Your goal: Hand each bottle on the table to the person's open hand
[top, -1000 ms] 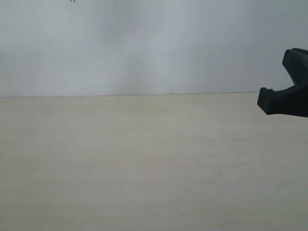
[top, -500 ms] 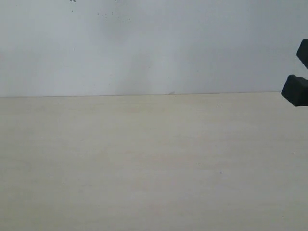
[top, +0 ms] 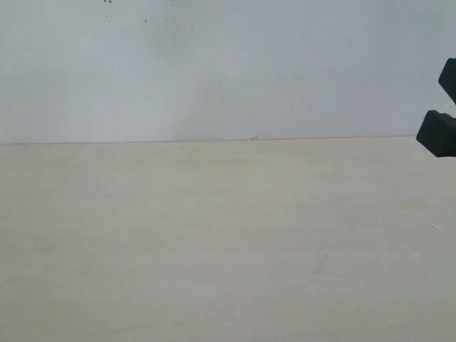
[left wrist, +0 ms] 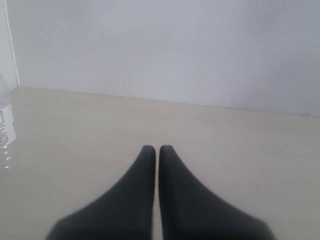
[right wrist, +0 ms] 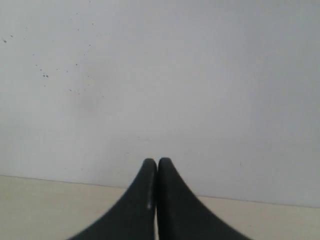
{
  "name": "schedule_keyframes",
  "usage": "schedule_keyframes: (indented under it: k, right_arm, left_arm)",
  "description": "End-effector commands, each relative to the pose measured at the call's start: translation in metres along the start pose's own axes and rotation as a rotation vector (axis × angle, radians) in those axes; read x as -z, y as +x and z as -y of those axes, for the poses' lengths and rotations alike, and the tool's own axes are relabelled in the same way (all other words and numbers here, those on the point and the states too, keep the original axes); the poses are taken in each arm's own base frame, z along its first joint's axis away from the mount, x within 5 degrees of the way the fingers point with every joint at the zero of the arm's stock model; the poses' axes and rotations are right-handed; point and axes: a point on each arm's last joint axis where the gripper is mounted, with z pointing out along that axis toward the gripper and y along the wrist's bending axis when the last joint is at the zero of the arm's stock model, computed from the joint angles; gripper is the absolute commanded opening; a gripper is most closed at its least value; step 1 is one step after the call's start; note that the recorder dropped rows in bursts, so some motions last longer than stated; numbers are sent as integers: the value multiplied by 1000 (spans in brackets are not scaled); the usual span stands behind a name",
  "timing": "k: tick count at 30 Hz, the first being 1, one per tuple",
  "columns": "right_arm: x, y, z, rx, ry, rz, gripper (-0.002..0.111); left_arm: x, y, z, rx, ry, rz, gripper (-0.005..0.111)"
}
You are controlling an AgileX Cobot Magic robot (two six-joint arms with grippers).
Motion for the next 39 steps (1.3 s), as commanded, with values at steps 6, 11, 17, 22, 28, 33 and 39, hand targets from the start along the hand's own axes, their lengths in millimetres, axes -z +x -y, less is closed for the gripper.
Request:
schedule_keyframes:
  k: [6, 11, 17, 22, 28, 33, 39]
  right_arm:
    - [14, 0, 28, -40, 36, -107, 0]
    - [43, -7, 46, 11, 89, -59, 0]
    - [85, 12, 66, 6, 316, 63, 0]
    - [94, 27, 64, 4, 322, 59, 0]
    - [94, 43, 66, -15, 322, 11, 0]
    - [93, 55, 66, 19, 317, -6, 0]
    - [108, 62, 69, 79, 439, 24, 0]
  left_arm:
    - [0, -1, 0, 4, -3, 2, 4]
    - [0, -1, 0, 4, -3, 2, 4]
    - [0, -1, 0, 4, -3, 2, 4]
    - [0, -1, 0, 4, -3, 2, 4]
    - [0, -1, 0, 4, -3, 2, 4]
    - [0, -1, 0, 4, -3, 2, 4]
    - [0, -1, 0, 4, -3, 2, 4]
